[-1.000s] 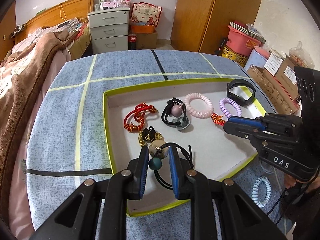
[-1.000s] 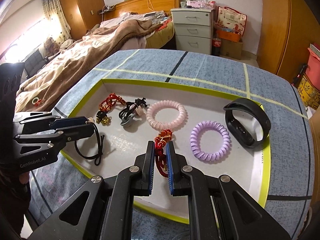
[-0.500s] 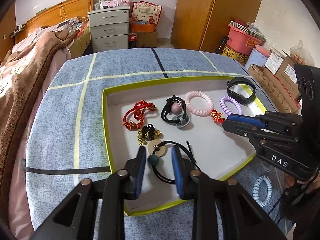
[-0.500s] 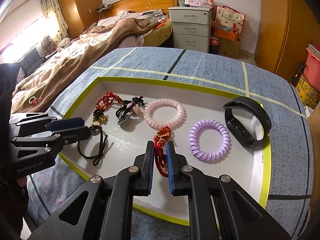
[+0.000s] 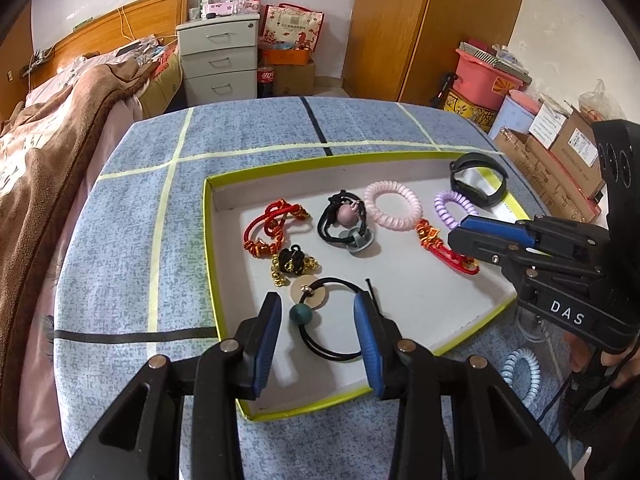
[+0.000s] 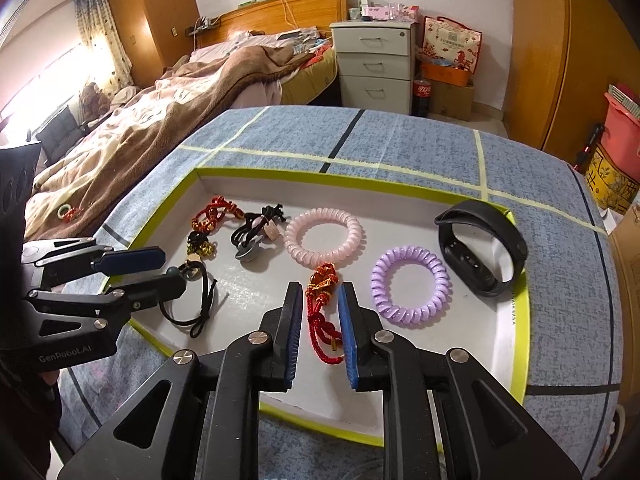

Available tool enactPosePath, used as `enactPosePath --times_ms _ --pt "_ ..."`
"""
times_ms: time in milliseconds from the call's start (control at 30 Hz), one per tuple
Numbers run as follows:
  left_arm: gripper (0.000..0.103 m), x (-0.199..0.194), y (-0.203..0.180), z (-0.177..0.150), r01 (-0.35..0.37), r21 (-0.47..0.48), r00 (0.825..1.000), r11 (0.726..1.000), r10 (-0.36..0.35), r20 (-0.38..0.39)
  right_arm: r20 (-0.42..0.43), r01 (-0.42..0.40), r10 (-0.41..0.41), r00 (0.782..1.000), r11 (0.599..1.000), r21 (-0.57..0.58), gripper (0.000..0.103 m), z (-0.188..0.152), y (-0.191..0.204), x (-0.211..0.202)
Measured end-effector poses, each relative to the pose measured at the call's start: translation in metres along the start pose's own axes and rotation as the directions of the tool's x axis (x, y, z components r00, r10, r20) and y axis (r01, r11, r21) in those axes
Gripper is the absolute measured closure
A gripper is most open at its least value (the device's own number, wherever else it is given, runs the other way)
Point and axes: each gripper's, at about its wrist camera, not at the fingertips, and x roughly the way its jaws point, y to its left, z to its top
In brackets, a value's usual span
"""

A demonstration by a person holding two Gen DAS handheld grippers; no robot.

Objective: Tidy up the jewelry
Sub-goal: 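Carry both items into the box lid and open both grippers, then move both tools toward the light blue coil and silver wire bracelet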

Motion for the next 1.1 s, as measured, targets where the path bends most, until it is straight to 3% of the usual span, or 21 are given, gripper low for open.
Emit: enactPosePath --times_ms 100,167,200,233,767,967,1100 --pt "0.057 -0.006 -0.003 -0.001 -0.011 0.001 1.000 1.000 0.011 0.010 0.017 -0.008 0.007 1.000 1.000 0.011 0.082 -0.002 0.000 -0.007" --pt "0.057 -0.011 -0.006 -0.003 -0.010 0.002 1.000 1.000 0.010 0.021 0.029 -0.006 0.006 1.000 1.000 0.015 0.071 -0.003 0.001 -0.014" --pt "0.057 -0.014 -0.008 -0.003 -0.006 0.003 1.000 1.000 0.006 0.028 0.041 -0.012 0.011 0.999 1.000 0.015 0.059 -0.004 0.001 -0.019" --pt "0.056 -0.018 -0.011 -0.004 -0.003 0.004 0.999 1.000 0.002 0.035 0.049 -0.015 0.014 0.999 1.000 0.016 0.056 -0.006 0.001 -0.023" --pt "0.053 -0.048 -0.051 -0.036 0.089 0.012 0.993 0.996 -0.090 0.071 0.138 0.068 -0.077 0.987 0.996 0.065 0.056 -0.046 -0.019 -0.097" --pt "0.053 -0.037 -0.073 -0.052 0.138 0.033 0.990 0.990 -0.139 0.030 0.083 0.118 -0.126 0.989 0.988 0.103 0.056 -0.065 -0.047 -0.101" --pt "0.053 -0.032 -0.084 -0.059 0.155 0.041 0.988 0.987 -0.156 0.009 0.033 0.099 -0.105 0.994 0.986 0.134 0.056 -0.077 -0.060 -0.089"
